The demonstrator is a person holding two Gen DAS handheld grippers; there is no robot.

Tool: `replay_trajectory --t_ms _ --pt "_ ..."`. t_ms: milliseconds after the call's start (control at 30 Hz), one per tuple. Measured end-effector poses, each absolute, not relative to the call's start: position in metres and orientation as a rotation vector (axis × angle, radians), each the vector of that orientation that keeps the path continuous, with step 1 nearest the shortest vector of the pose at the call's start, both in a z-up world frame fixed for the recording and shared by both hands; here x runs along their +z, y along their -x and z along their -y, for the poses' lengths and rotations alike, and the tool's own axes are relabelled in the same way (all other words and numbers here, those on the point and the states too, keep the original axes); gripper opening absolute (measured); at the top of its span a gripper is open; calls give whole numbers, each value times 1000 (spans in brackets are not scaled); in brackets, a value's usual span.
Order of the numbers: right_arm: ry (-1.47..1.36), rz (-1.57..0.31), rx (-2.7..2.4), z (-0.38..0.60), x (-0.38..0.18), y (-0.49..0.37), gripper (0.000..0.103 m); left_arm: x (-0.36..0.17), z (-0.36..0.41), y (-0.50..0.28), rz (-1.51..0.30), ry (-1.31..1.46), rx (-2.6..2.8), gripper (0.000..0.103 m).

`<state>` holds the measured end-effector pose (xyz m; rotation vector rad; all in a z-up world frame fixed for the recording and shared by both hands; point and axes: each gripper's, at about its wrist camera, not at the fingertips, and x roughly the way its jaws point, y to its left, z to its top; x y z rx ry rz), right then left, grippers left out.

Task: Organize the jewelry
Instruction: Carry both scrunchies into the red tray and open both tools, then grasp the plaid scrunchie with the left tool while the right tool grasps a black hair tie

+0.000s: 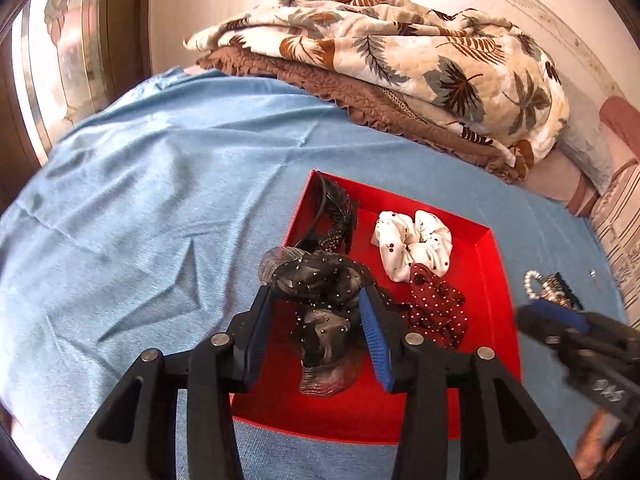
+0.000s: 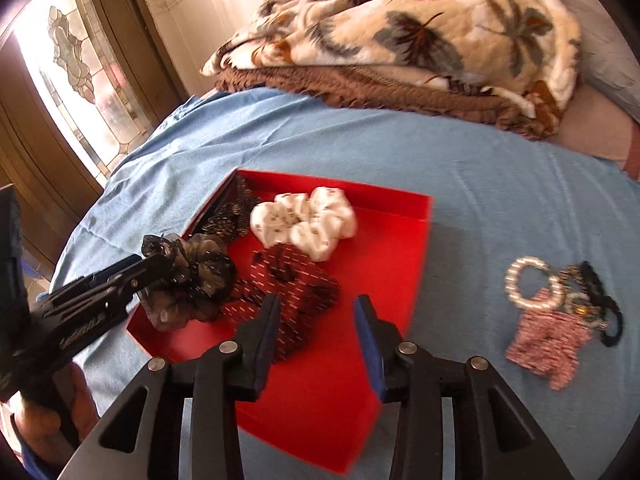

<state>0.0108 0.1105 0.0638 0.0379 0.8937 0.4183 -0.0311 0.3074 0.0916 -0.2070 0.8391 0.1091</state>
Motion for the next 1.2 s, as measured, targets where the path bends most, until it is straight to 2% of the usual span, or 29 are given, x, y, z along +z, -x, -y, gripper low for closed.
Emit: replay_trajectory --t_ms 400,667,767,867,1200 --pt "-53 -869 202 38 60 46 43 97 -266 57 -755 101 96 47" --pt "-165 -869 37 150 44 67 43 104 -214 83 -777 40 24 49" --pt "-204 -860 16 173 40 67 43 113 -184 86 -780 1 -35 51" --pt "-239 -850 9 188 36 63 43 118 -158 82 -795 -1 -95 59" --pt "-295 -849 -1 209 14 19 43 100 -62 29 -912 -18 -232 59"
